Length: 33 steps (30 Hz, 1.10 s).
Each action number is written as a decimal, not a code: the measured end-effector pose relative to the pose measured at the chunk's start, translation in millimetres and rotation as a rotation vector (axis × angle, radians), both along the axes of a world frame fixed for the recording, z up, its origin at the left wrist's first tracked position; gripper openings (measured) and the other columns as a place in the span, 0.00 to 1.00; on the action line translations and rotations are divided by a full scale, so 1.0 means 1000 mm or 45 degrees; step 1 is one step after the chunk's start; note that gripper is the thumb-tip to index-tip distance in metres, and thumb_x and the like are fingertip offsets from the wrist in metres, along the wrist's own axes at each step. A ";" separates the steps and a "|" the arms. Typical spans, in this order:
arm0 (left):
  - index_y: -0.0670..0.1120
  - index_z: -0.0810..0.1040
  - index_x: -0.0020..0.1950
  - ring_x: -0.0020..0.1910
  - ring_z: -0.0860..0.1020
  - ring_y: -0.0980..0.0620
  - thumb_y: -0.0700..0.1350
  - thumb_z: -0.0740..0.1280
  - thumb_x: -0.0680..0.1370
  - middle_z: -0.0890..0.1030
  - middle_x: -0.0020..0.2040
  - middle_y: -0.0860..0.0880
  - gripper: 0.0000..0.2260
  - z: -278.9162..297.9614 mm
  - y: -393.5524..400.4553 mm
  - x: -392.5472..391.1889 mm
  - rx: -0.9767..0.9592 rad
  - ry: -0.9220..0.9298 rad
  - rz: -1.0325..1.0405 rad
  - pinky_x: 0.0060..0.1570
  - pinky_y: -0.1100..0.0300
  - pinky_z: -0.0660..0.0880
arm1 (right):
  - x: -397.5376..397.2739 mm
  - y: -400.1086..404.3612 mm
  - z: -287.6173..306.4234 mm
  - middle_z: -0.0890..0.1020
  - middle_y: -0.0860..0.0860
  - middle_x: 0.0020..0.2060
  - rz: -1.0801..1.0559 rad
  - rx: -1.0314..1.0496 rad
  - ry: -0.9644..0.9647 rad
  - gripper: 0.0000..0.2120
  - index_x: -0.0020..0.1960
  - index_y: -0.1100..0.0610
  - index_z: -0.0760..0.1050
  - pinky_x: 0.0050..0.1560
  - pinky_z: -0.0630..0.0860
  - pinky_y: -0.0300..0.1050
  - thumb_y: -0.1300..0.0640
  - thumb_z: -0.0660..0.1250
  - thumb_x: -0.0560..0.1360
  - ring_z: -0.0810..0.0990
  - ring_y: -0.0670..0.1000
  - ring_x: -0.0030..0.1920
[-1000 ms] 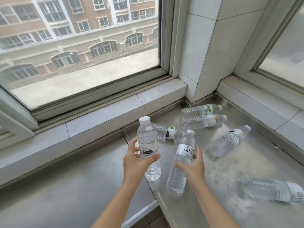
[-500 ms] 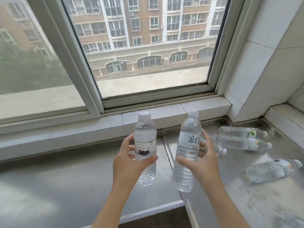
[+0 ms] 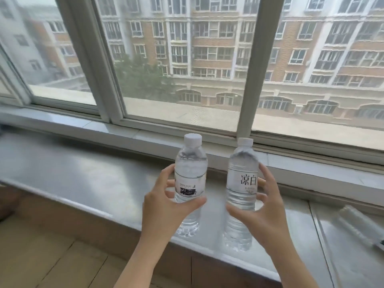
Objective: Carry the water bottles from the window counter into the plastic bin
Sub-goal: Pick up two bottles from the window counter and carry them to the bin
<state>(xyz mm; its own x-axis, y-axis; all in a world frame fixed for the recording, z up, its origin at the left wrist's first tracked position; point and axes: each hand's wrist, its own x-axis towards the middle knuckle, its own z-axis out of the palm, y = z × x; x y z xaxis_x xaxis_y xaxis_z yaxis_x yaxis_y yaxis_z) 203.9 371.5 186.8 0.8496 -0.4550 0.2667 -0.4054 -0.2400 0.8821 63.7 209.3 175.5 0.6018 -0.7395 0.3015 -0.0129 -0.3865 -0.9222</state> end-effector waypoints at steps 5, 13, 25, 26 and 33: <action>0.67 0.69 0.65 0.47 0.80 0.63 0.64 0.80 0.54 0.82 0.52 0.60 0.41 0.013 0.126 0.037 0.000 -0.029 0.224 0.44 0.63 0.77 | 0.082 0.102 0.013 0.73 0.25 0.53 0.312 -0.051 -0.032 0.54 0.70 0.32 0.59 0.46 0.76 0.38 0.60 0.83 0.55 0.77 0.35 0.49; 0.71 0.71 0.61 0.45 0.80 0.65 0.64 0.79 0.54 0.79 0.51 0.71 0.37 0.031 0.328 0.064 -0.076 -0.150 0.710 0.39 0.74 0.74 | 0.195 0.282 0.024 0.75 0.33 0.56 0.844 -0.049 -0.079 0.54 0.68 0.28 0.59 0.47 0.77 0.44 0.60 0.83 0.55 0.77 0.36 0.51; 0.71 0.72 0.61 0.45 0.82 0.61 0.61 0.81 0.53 0.83 0.48 0.66 0.38 0.015 0.525 0.074 -0.166 -0.060 1.581 0.48 0.53 0.81 | 0.329 0.508 0.023 0.75 0.26 0.53 1.637 -0.082 -0.087 0.52 0.66 0.26 0.60 0.45 0.77 0.41 0.57 0.82 0.55 0.78 0.34 0.50; 0.71 0.72 0.61 0.45 0.82 0.61 0.61 0.81 0.53 0.83 0.48 0.66 0.38 0.014 0.539 0.078 -0.170 -0.062 1.639 0.47 0.53 0.81 | 0.341 0.526 0.021 0.75 0.25 0.53 1.693 -0.071 -0.086 0.52 0.65 0.25 0.60 0.43 0.76 0.37 0.58 0.83 0.55 0.77 0.33 0.50; 0.70 0.73 0.60 0.46 0.82 0.58 0.60 0.81 0.53 0.84 0.48 0.64 0.37 0.016 0.632 0.111 -0.211 -0.066 2.013 0.50 0.52 0.80 | 0.422 0.662 0.026 0.74 0.24 0.53 2.066 -0.054 -0.086 0.51 0.66 0.27 0.61 0.34 0.75 0.29 0.62 0.82 0.57 0.77 0.31 0.49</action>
